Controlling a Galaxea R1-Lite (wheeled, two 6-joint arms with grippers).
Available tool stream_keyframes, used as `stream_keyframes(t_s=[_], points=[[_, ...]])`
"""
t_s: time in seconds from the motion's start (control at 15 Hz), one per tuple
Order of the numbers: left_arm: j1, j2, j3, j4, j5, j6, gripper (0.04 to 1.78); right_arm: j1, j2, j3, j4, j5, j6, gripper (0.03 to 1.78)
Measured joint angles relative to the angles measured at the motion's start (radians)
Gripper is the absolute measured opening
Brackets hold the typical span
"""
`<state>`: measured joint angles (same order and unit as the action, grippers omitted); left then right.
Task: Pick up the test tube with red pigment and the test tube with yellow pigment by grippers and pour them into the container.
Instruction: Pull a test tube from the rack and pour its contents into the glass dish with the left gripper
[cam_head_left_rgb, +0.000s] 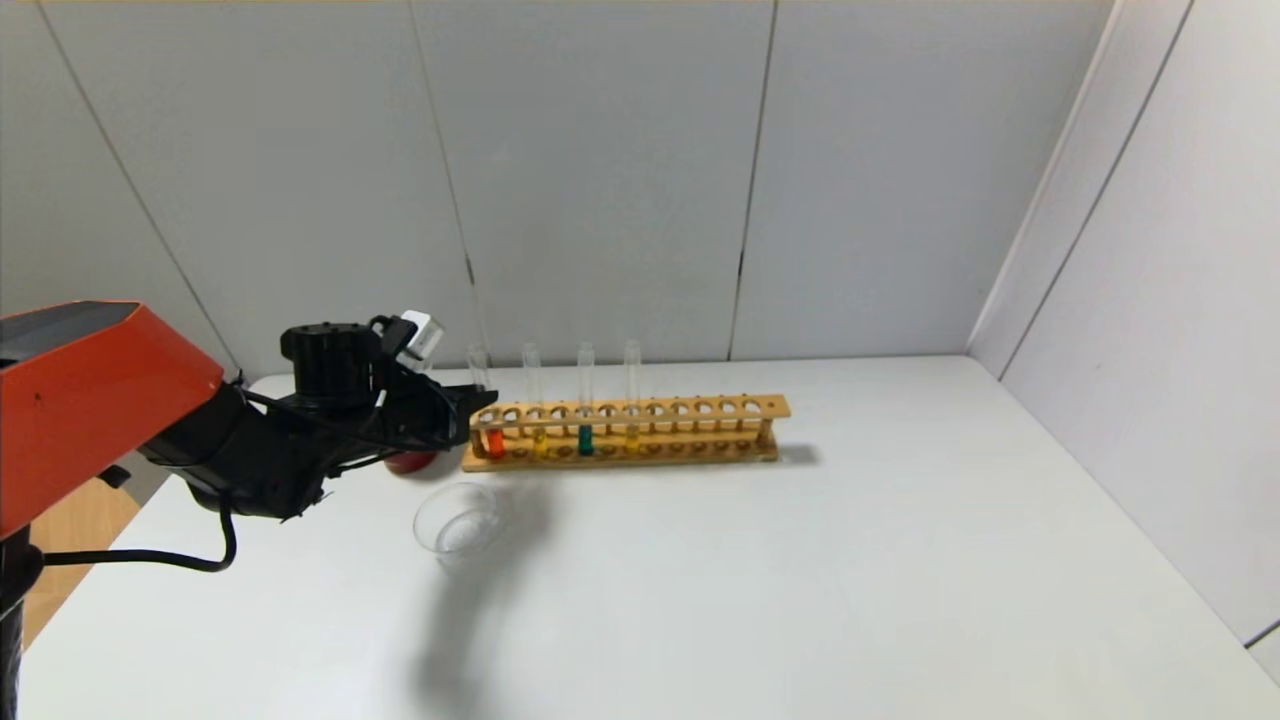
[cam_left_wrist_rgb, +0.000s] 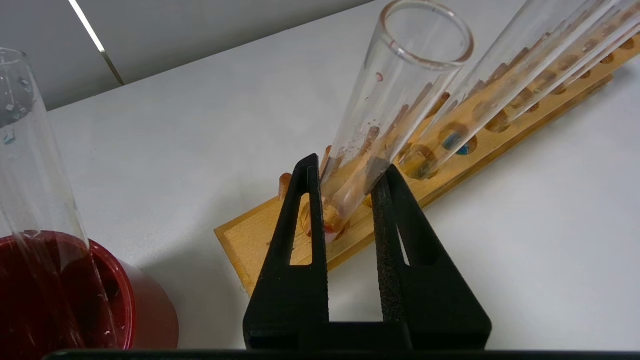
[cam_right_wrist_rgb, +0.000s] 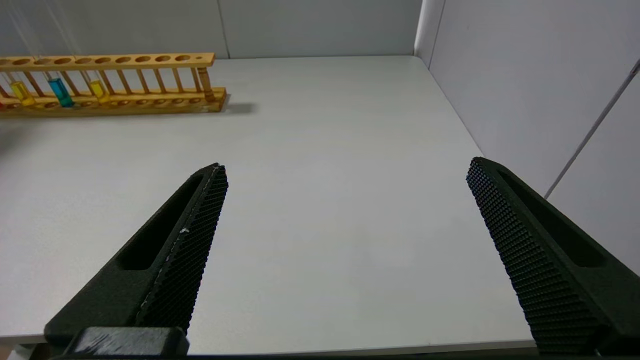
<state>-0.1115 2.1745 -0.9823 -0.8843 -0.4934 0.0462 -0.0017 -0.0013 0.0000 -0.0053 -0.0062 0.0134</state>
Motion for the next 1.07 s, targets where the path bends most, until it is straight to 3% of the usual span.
stream_keyframes(t_s=[0.33,0.73,1.07], points=[[-0.011,-0.055,-0.057,0.056,0.071,0.001,0.32,0.0,0.0,0.0,0.0,0.0,0.0,1.75],[-0.013,-0.311,-0.2,0.359,0.107,0.004,0.32,0.0,0.0,0.0,0.0,0.0,0.0,1.75],[0.01,-0.56,-0.195,0.631,0.185,0.081,0.32,0.0,0.0,0.0,0.0,0.0,0.0,1.75]])
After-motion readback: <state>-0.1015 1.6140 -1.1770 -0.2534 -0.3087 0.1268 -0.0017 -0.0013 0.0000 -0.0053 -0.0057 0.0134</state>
